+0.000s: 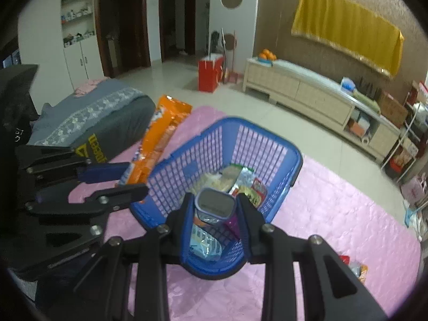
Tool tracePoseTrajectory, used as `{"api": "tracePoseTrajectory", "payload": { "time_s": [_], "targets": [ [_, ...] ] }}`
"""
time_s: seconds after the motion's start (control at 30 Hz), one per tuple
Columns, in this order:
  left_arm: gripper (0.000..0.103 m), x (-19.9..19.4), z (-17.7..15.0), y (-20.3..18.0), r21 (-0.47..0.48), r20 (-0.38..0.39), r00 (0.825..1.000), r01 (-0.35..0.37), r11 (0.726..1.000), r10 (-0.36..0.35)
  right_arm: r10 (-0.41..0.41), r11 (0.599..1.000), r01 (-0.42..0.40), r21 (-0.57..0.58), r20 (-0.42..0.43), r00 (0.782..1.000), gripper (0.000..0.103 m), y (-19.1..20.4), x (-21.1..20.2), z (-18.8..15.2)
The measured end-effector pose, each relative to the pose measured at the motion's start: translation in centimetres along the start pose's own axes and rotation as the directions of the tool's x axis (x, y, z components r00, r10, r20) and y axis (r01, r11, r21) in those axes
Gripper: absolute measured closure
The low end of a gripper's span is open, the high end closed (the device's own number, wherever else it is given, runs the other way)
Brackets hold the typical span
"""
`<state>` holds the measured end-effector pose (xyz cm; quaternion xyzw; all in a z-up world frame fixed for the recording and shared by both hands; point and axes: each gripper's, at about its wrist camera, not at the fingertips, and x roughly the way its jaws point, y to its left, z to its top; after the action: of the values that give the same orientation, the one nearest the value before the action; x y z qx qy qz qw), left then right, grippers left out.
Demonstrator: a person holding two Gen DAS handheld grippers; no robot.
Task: Organize snacks
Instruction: 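Carry the orange snack and blue tube over the basket with both tools, then lower both snacks into the basket and open both tools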
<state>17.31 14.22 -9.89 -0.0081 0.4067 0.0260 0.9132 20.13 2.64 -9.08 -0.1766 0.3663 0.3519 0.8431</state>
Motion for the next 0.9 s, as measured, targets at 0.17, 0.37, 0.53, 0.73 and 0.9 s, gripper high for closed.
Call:
{"api": "tracePoseTrajectory", "payload": {
  "time_s": [0.17, 0.37, 0.53, 0.73, 0.9],
  "targets": [
    [0.080, 1.6, 0.0, 0.7, -0.013, -0.027, 1.000, 0.015, 1.000, -0.015, -0.009, 1.000, 0.010, 0.027, -0.061, 0.998, 0.068, -0.9, 2.5, -0.4],
    [0.080, 2.6, -0.1, 1.1, -0.028, -0.044, 0.999, 0.027, 0.999, -0.028, -0.037, 0.999, 0.040, 0.037, -0.086, 0.996, 0.068, -1.5, 3.5, -0.8],
    [0.080, 2.6, -0.1, 1.0, -0.039, -0.055, 0.998, 0.028, 0.999, -0.030, -0.065, 0.996, 0.070, 0.054, -0.101, 0.993, 0.059, -1.5, 3.9, -1.2],
    [0.080, 1.8, 0.0, 0.8, -0.038, -0.047, 0.998, 0.033, 0.999, -0.035, -0.067, 0.993, 0.073, 0.088, -0.065, 0.996, 0.024, -1.9, 2.5, -1.1],
    [0.080, 1.1, 0.4, 0.4, -0.030, -0.031, 0.998, 0.051, 0.998, -0.052, -0.066, 0.985, 0.073, 0.154, -0.047, 0.997, 0.017, -3.0, 1.3, -1.0]
  ]
}}
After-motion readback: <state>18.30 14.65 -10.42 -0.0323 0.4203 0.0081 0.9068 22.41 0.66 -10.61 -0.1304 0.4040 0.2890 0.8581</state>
